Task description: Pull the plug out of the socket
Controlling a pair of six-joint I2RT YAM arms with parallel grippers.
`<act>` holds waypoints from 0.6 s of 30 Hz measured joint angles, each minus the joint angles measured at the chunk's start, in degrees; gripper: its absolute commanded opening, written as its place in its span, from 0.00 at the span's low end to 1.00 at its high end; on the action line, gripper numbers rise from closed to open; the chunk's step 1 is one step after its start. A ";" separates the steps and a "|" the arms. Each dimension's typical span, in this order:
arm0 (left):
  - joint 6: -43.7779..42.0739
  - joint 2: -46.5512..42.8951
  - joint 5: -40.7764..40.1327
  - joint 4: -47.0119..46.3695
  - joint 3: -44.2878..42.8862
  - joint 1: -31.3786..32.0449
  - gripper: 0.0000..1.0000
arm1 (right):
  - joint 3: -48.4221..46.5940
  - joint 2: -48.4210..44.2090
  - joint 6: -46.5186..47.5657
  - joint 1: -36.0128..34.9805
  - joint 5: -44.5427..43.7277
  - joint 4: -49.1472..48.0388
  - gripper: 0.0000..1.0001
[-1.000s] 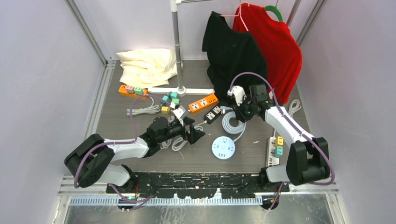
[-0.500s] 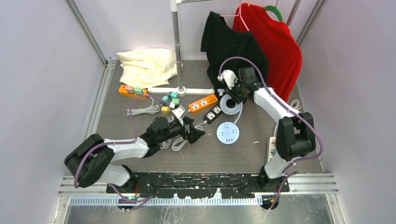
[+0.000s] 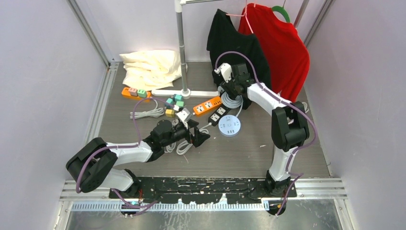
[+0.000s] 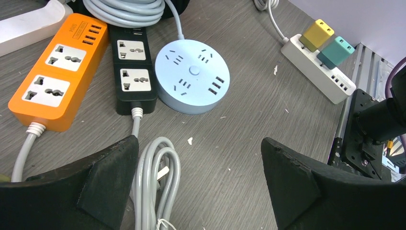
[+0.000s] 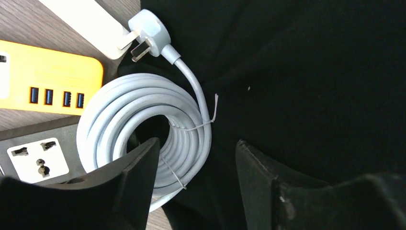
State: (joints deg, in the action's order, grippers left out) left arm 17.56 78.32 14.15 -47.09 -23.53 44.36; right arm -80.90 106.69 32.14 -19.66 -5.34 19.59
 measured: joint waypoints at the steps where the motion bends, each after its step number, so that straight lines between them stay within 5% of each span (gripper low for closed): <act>1: 0.00 0.00 -0.04 -0.02 0.00 0.00 0.97 | 0.04 -0.31 -0.59 0.07 0.07 -0.28 0.72; 8: 0.00 0.00 -0.11 -0.17 0.00 0.00 0.97 | 5.95 -10.56 -3.85 0.37 8.98 1.68 0.76; 18: 0.22 -0.02 -0.44 -1.46 0.98 0.00 0.97 | 17.97 -36.11 6.69 6.27 43.85 18.08 0.85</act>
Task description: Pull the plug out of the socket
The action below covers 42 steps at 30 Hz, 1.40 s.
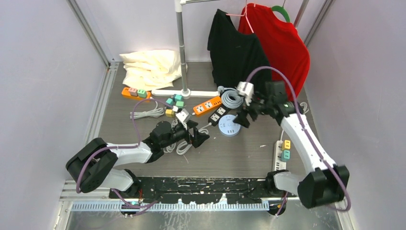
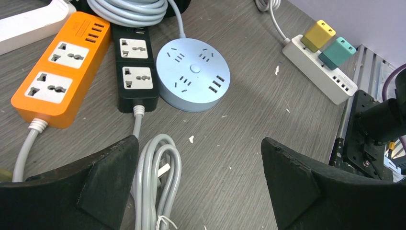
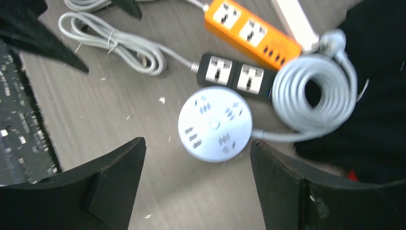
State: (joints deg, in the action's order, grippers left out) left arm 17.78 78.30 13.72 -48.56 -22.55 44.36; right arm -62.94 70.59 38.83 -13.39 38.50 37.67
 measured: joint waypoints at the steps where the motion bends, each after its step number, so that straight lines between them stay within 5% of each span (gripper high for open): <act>1: 0.02 -0.09 -0.24 -0.13 0.22 0.00 0.97 | 2.34 -2.40 0.33 2.89 3.04 0.90 0.85; 6: 0.20 -1.09 -1.79 -0.50 1.38 0.00 0.97 | 6.36 -6.34 0.00 16.65 12.55 4.68 0.85; 12: 0.85 -1.46 -3.96 -0.74 1.42 0.00 0.97 | 3.30 -4.79 -3.52 23.87 12.52 5.99 0.85; 22: 2.86 -1.38 -8.28 -0.72 1.42 0.00 0.97 | 1.64 -3.80 -1.62 29.83 2.08 11.10 0.86; 25: 3.13 -0.74 -8.44 -0.85 1.40 0.00 0.97 | 1.66 -3.80 0.39 30.05 -2.10 14.03 0.99; 31: 3.39 1.05 -8.41 -0.55 1.31 0.00 0.97 | 6.80 -4.79 1.53 30.10 -12.61 16.68 1.00; 42: 4.33 2.14 -8.41 -0.04 -0.24 0.00 0.97 | 17.16 -18.34 -3.21 30.51 -29.81 11.32 1.00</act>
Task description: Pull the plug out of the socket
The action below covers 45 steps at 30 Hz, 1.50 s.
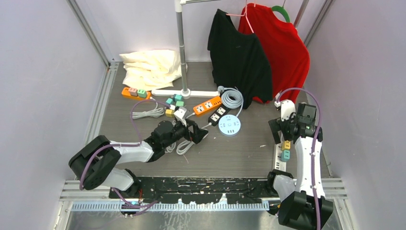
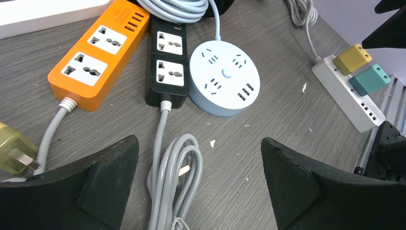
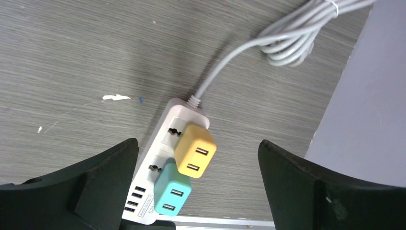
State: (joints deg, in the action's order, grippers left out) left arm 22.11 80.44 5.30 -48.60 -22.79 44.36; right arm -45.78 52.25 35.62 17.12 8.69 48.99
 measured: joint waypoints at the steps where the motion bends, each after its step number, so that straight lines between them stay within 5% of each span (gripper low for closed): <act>1: 0.00 0.00 0.00 0.00 -0.02 0.00 0.97 | 0.31 0.04 -0.35 0.28 -0.85 -0.48 1.00; 25: -0.04 0.63 0.76 -2.25 0.37 0.00 0.96 | 0.57 19.63 -2.34 1.44 -2.29 2.16 1.00; 45: -0.26 0.55 2.27 -5.22 2.01 0.00 0.97 | -5.01 24.74 1.55 -2.12 12.35 11.04 0.81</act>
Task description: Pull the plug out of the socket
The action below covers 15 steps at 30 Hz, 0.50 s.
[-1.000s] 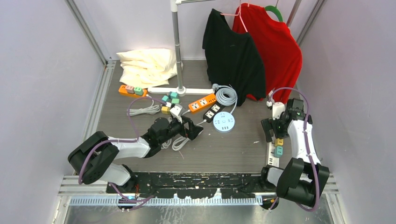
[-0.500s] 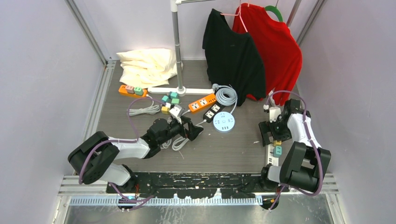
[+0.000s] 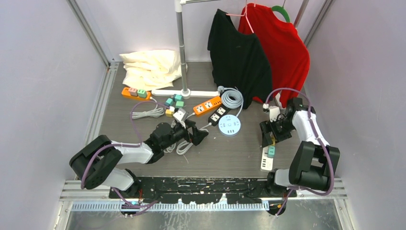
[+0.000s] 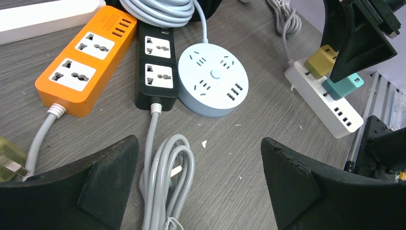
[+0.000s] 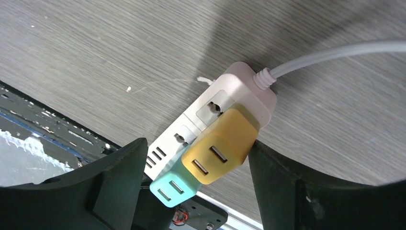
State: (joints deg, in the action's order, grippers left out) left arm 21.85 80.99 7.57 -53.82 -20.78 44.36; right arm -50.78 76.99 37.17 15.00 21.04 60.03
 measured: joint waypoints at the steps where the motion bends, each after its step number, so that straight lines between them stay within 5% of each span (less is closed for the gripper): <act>1: -0.02 0.00 0.00 -0.07 0.09 0.00 0.97 | -0.24 0.28 -0.24 -1.11 0.20 0.00 0.81; 15: -0.26 -0.70 0.70 -1.20 1.31 0.00 0.97 | -5.60 4.31 -5.90 -11.82 4.98 -0.39 0.82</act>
State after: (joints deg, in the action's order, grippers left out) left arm 21.58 80.29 8.27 -55.02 -19.46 44.36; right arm -56.38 81.30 31.27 3.18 26.02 59.64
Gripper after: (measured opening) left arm 0.966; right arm 0.819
